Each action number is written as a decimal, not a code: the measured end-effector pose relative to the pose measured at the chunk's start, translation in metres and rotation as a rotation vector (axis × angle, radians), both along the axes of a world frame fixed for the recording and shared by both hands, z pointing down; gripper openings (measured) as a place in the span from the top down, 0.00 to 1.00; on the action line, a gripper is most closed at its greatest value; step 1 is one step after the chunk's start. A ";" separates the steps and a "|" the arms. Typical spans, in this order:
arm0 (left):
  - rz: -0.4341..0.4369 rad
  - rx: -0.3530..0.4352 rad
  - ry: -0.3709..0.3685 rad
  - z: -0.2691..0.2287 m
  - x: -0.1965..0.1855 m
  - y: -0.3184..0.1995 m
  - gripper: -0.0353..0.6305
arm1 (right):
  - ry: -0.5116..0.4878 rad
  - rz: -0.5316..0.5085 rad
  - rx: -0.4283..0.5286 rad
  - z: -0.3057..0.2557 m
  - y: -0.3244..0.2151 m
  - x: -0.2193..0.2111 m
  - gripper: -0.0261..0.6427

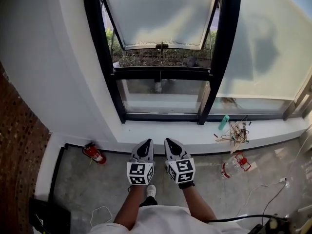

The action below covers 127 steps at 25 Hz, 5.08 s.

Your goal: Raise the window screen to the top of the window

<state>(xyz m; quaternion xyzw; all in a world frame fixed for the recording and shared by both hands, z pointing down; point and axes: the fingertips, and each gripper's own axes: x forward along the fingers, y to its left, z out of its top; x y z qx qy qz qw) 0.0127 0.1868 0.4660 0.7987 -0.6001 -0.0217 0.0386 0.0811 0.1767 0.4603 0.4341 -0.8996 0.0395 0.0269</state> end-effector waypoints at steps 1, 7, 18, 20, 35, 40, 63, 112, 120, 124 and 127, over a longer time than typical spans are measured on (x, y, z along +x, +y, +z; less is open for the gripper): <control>0.003 0.004 0.004 -0.003 -0.011 -0.016 0.95 | 0.001 -0.004 0.013 -0.005 -0.015 -0.013 0.97; 0.030 0.030 -0.009 -0.014 -0.071 -0.096 0.95 | -0.003 0.007 0.036 -0.015 -0.093 -0.083 0.97; 0.107 0.057 0.068 -0.003 -0.092 -0.213 0.95 | 0.015 0.020 -0.029 0.020 -0.205 -0.104 0.97; 0.108 0.055 0.052 0.002 -0.086 -0.240 0.95 | -0.003 0.025 -0.036 0.026 -0.237 -0.097 0.97; 0.009 0.045 -0.071 -0.024 -0.054 -0.461 0.95 | -0.107 0.011 -0.023 0.002 -0.474 -0.034 0.97; 0.018 -0.007 -0.123 -0.007 -0.064 -0.499 0.95 | -0.080 0.003 -0.089 0.033 -0.510 -0.041 0.97; 0.257 -0.070 -1.281 0.068 -0.090 -0.593 0.81 | -0.010 0.060 -0.294 0.203 -0.570 -0.060 0.97; 0.159 -0.026 -1.166 0.065 -0.092 -0.593 0.88 | 0.424 0.190 -0.639 0.405 -0.537 -0.044 0.96; 0.167 -0.019 -1.179 0.066 -0.092 -0.593 0.88 | 0.396 0.218 -0.667 0.406 -0.519 -0.026 0.96; 0.184 -0.011 -1.168 0.066 -0.091 -0.593 0.88 | 0.375 0.218 -0.669 0.404 -0.510 -0.022 0.96; 0.173 -0.010 -1.167 0.066 -0.091 -0.592 0.88 | 0.367 0.212 -0.655 0.397 -0.501 -0.021 0.96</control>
